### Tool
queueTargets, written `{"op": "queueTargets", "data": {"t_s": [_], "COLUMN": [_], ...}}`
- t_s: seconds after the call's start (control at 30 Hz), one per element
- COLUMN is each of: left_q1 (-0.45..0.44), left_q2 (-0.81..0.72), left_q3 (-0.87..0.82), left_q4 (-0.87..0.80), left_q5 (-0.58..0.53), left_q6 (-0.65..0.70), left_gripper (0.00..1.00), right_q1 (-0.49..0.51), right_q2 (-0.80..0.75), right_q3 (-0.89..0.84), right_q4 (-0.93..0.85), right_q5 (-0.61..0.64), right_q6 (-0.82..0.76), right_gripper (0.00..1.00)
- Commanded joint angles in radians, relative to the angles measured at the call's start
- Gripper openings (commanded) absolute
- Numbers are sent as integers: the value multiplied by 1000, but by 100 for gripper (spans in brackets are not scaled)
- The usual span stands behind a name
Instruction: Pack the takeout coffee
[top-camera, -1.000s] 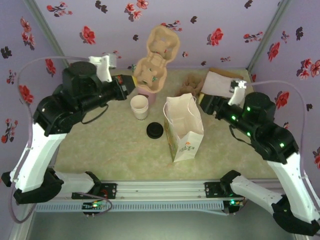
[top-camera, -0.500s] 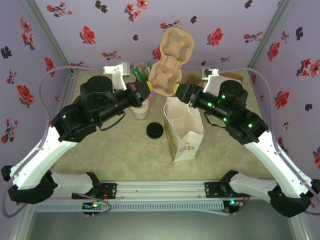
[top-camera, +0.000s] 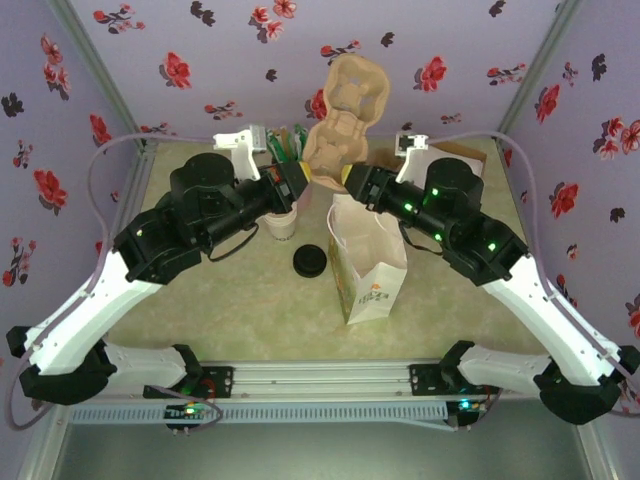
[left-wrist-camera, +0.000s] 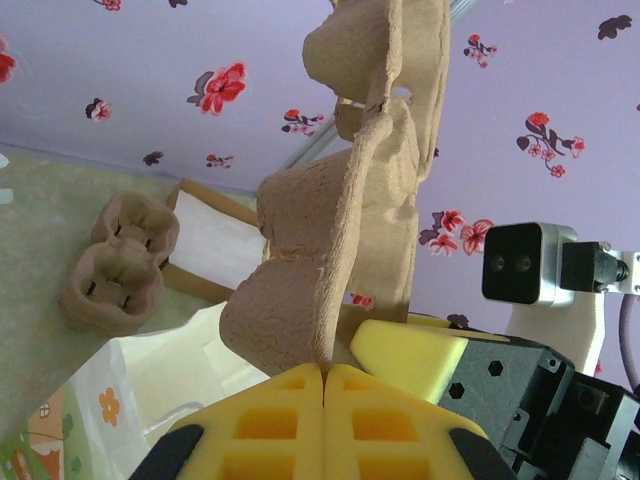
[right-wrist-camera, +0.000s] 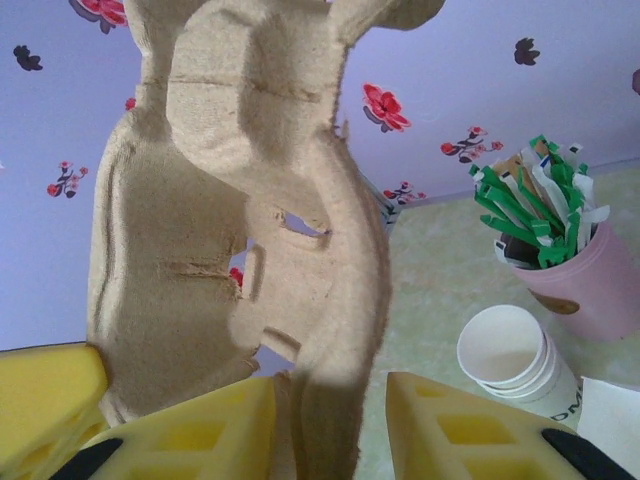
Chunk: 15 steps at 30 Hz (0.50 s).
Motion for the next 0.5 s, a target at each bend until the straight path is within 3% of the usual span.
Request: {"op": "queueTargets", "data": {"t_s": [0.0,0.47], "left_q1": [-12,-17], "left_q2": [7,10], "left_q3": [-3,8], "left_q4": [46,40], "left_q5": [-23,-28], "left_q6": [-12,16], "left_gripper": [0,0], "right_q1": [15,20], "right_q2": [22,53], "right_q3": [55,116], "right_q4": [-43,-171], "right_q5": [38,151], "right_q6": [-17,-37], "right_gripper": [33,9]}}
